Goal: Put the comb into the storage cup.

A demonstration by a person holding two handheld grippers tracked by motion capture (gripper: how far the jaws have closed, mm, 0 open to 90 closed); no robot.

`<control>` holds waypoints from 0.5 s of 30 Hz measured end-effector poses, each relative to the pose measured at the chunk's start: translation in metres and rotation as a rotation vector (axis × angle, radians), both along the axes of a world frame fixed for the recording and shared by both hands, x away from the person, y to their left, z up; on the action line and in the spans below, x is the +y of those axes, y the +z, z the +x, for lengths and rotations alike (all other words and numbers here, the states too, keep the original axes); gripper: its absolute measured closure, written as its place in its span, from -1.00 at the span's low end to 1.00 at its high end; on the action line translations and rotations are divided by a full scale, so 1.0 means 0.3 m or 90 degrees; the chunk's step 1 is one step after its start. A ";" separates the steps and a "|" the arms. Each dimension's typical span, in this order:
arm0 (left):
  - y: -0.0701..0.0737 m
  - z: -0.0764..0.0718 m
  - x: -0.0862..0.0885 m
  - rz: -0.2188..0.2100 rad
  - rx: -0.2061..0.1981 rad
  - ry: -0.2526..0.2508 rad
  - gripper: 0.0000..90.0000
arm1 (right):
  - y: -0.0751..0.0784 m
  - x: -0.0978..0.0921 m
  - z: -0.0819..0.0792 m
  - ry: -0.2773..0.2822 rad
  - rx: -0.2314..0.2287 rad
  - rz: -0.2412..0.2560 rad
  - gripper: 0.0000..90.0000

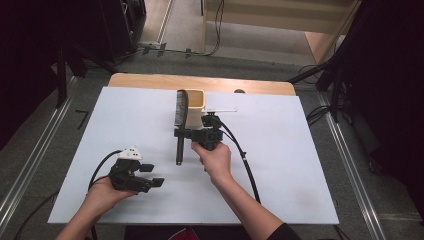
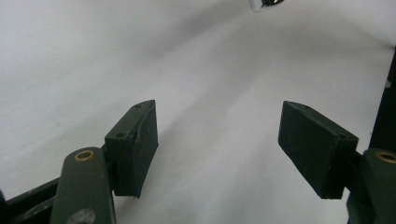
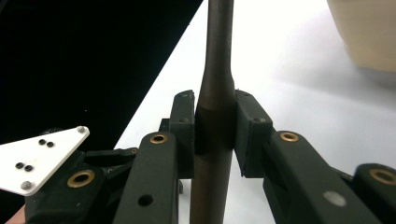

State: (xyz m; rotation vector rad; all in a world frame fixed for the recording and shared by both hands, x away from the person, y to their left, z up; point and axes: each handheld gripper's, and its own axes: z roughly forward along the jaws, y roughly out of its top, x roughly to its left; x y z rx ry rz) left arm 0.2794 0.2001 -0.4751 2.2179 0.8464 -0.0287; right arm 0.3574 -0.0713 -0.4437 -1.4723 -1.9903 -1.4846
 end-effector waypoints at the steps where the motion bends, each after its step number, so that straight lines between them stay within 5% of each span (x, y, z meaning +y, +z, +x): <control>1: -0.001 -0.003 0.004 0.004 -0.005 -0.004 -0.34 | 0.001 -0.001 0.000 -0.001 -0.002 0.000 0.55; 5: -0.003 -0.013 0.012 0.020 -0.018 -0.013 -0.34 | 0.002 -0.006 0.002 0.002 -0.012 -0.001 0.55; 10: -0.007 -0.008 0.020 -0.001 0.007 0.005 -0.34 | 0.005 -0.012 0.005 0.002 -0.017 0.001 0.55; 15: -0.008 -0.004 0.024 0.006 0.000 0.009 -0.33 | 0.011 -0.026 0.013 -0.003 -0.021 0.003 0.55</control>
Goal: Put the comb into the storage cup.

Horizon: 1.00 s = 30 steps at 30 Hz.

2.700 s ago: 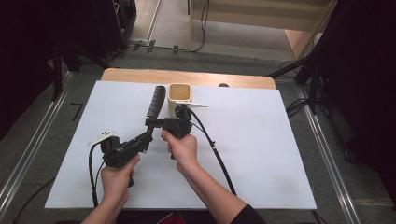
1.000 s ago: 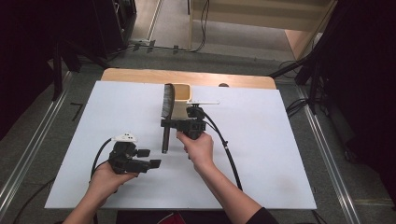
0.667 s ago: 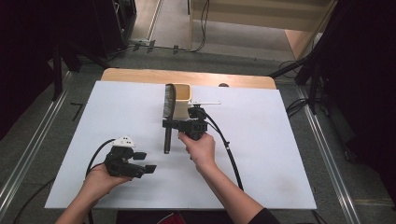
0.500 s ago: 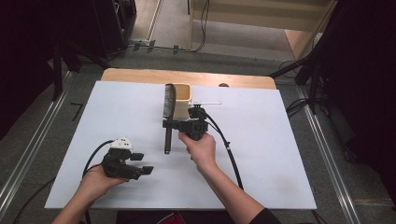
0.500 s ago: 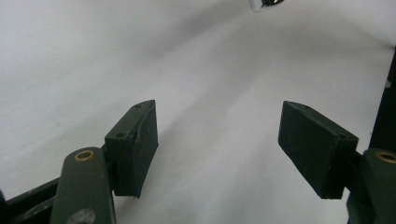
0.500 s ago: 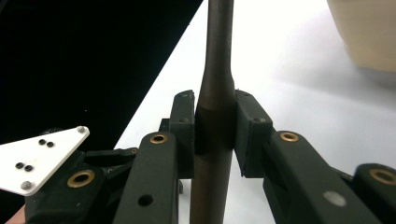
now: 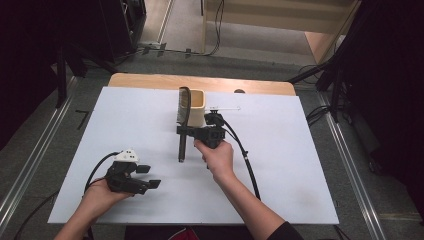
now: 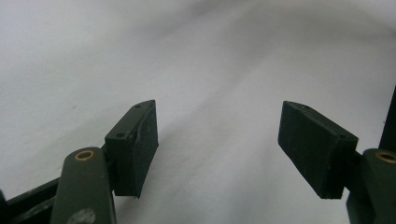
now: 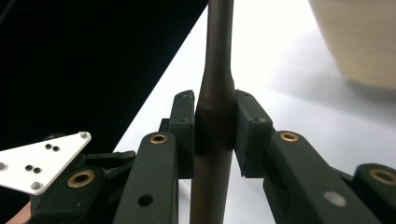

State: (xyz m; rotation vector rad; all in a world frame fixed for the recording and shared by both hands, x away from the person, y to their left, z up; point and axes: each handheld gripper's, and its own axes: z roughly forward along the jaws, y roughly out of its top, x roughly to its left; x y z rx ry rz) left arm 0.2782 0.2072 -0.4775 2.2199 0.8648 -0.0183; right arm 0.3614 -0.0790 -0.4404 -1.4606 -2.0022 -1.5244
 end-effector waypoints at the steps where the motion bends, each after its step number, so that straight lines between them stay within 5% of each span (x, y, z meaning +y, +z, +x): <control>1: 0.000 0.000 0.001 -0.006 0.000 0.001 -0.33 | 0.003 -0.002 0.003 -0.002 -0.001 0.001 0.55; 30: 0.003 0.002 0.004 -0.023 0.009 -0.007 -0.33 | 0.132 -0.072 0.114 -0.044 -0.051 0.030 0.55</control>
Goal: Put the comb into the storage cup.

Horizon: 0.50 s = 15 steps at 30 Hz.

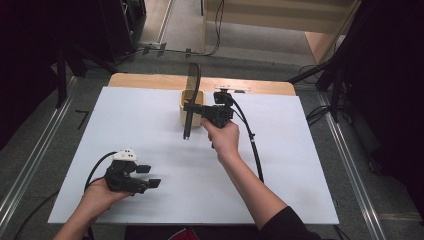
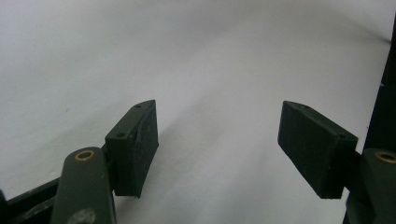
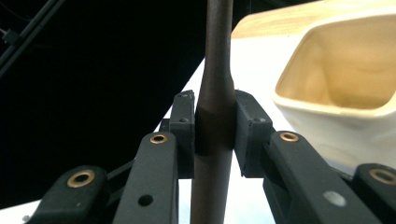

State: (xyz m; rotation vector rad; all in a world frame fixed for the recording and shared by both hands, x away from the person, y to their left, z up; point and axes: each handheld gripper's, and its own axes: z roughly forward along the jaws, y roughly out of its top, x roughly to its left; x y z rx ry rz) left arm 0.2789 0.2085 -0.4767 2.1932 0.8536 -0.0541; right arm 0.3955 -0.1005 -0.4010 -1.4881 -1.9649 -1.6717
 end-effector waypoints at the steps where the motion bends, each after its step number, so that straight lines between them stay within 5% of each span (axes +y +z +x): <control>1: 0.000 0.000 0.000 -0.001 0.000 0.000 -0.33 | 0.005 -0.003 0.004 -0.001 0.000 0.000 0.55; 15: 0.004 0.006 -0.004 -0.019 0.005 -0.005 -0.33 | 0.070 -0.021 0.085 -0.033 -0.049 -0.009 0.55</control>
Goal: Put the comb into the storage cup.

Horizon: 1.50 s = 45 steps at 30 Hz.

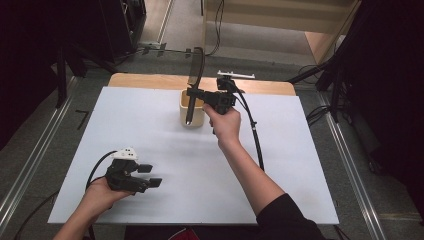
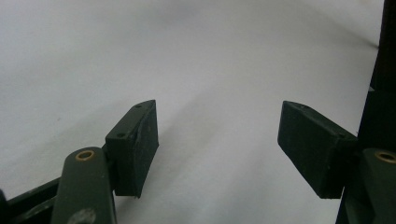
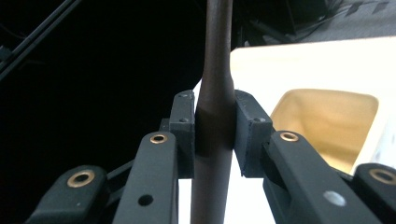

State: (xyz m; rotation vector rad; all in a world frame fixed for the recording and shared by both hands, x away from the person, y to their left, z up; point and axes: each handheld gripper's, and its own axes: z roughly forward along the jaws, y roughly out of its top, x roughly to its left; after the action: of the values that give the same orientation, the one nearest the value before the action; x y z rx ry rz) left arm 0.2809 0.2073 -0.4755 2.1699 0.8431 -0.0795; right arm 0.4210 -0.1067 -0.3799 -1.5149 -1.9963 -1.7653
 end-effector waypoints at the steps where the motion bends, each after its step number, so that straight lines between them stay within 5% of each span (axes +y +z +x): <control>1: -0.001 0.001 0.000 -0.002 0.000 -0.001 -0.33 | 0.002 -0.001 0.004 -0.003 -0.005 -0.001 0.55; 25: 0.000 -0.001 -0.003 -0.009 -0.003 -0.009 -0.31 | 0.054 -0.016 0.099 -0.086 -0.091 -0.044 0.55; 45: 0.003 -0.002 -0.001 -0.017 -0.005 -0.014 -0.31 | 0.010 0.015 0.163 -0.111 -0.128 -0.105 0.55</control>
State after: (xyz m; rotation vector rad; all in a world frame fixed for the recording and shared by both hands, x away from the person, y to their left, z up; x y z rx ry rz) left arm 0.2802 0.2071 -0.4747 2.1526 0.8098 -0.0931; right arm 0.4700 -0.1022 -0.3770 -1.6659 -2.2141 -1.9308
